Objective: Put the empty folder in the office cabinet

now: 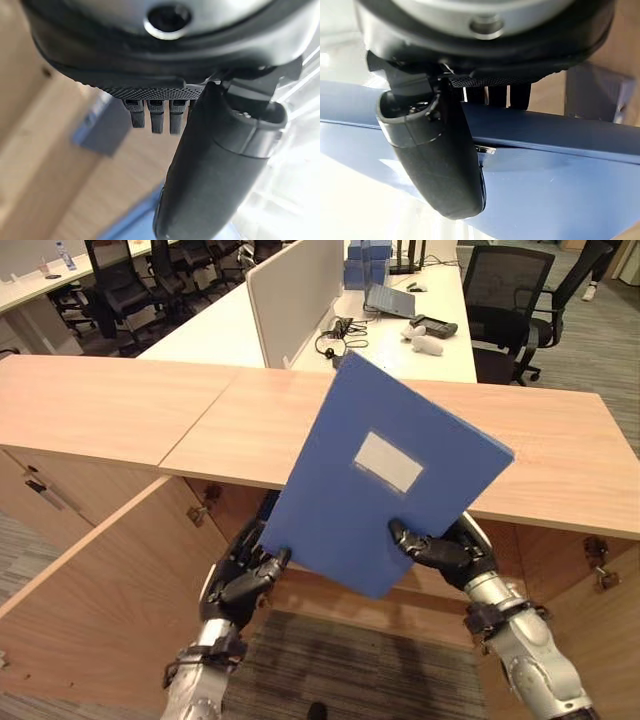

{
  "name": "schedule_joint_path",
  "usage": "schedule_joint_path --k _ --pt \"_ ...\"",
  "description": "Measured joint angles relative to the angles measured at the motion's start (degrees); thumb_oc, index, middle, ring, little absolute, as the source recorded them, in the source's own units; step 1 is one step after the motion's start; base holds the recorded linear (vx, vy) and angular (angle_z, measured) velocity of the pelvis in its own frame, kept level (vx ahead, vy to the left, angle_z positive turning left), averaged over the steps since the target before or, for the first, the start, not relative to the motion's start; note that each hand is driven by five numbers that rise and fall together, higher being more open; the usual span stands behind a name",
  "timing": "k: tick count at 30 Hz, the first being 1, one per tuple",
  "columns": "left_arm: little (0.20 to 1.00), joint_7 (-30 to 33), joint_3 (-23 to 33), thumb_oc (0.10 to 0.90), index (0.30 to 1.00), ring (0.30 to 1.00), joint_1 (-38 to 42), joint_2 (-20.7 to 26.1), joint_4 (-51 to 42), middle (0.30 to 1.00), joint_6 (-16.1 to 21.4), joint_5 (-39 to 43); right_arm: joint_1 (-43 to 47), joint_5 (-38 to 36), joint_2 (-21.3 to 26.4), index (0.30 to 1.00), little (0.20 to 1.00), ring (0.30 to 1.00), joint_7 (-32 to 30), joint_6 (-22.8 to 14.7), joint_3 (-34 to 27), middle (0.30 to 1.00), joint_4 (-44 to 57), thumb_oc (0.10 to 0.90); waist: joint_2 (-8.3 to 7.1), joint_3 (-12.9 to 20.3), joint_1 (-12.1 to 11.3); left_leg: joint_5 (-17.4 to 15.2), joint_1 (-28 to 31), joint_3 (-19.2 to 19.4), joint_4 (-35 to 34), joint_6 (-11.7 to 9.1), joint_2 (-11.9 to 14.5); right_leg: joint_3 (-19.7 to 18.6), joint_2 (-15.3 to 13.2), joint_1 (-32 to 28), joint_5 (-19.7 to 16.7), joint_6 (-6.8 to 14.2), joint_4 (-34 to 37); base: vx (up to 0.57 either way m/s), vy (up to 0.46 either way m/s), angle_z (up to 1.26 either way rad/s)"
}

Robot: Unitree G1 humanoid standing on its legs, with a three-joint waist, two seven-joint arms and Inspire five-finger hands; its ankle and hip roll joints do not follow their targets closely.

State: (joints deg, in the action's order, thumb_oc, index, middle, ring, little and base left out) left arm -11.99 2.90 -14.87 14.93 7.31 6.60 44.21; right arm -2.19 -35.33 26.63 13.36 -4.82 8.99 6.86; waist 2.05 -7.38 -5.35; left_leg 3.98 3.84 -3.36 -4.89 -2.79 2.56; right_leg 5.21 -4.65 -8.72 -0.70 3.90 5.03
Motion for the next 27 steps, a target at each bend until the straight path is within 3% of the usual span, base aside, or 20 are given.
schedule_joint_path --k 9,16,17,19,24,27 --pt "0.900 -5.39 -0.46 0.800 0.900 0.900 -2.01 3.62 18.26 0.900 -1.10 -12.34 1.62 6.02 0.88 0.300 0.300 0.300 6.50 2.66 2.87 0.300 -0.23 0.400 0.04 0.03 -1.07 -0.07 -0.19 -0.04 0.01 0.09 -0.10 0.09 -0.14 0.20 0.05 0.02 0.00 0.00 0.000 0.00" --pt "0.900 -4.69 -4.40 0.800 0.900 0.900 -0.36 4.32 33.41 0.900 -0.32 -26.93 4.78 11.57 1.14 0.300 0.300 0.300 7.33 3.51 10.60 0.300 -8.07 0.400 -0.50 0.18 -1.57 -0.03 -0.99 -0.99 0.00 0.01 -0.14 1.01 -0.06 0.46 0.08 -0.07 -0.01 -0.01 -0.001 0.09" --pt "0.900 -1.96 -8.08 0.800 0.900 0.900 3.56 2.82 43.51 0.900 1.78 -30.23 6.35 11.82 -2.37 0.300 0.300 0.300 5.63 1.78 15.14 0.300 -20.62 0.400 -1.21 0.69 -2.23 0.41 -1.81 -2.10 0.00 -0.16 -0.48 2.16 0.33 0.65 0.24 -0.13 -0.01 0.01 -0.022 0.30" --pt "0.900 -0.99 -9.83 0.800 0.900 0.900 5.50 1.69 46.55 0.900 1.73 -31.62 6.31 12.68 -3.57 0.300 0.300 0.300 4.54 3.38 19.23 0.300 -29.64 0.400 -2.07 0.93 -3.42 0.92 -3.46 -3.60 0.01 -0.13 -0.57 3.68 0.13 1.60 0.21 -0.15 -0.02 0.06 -0.030 0.38" --pt "0.900 1.20 -11.77 0.800 0.900 0.900 8.08 1.99 47.48 0.900 2.10 -36.14 7.70 12.73 -10.99 0.300 0.300 0.300 -0.55 1.78 14.52 0.300 -48.49 0.400 -2.19 1.12 -4.42 1.25 -4.06 -5.29 0.00 -0.13 -0.92 5.26 0.02 1.34 0.41 0.09 0.00 0.01 -0.020 0.17" --pt "0.900 1.83 -12.32 0.800 0.900 0.900 8.54 2.10 47.80 0.900 2.12 -36.12 7.74 10.97 -11.93 0.300 0.300 0.300 -3.22 2.87 13.61 0.300 -53.42 0.400 -2.13 1.11 -4.53 1.34 -4.40 -5.69 0.00 -0.17 -0.95 5.66 0.07 1.48 0.45 0.07 0.02 -0.01 -0.019 0.14"
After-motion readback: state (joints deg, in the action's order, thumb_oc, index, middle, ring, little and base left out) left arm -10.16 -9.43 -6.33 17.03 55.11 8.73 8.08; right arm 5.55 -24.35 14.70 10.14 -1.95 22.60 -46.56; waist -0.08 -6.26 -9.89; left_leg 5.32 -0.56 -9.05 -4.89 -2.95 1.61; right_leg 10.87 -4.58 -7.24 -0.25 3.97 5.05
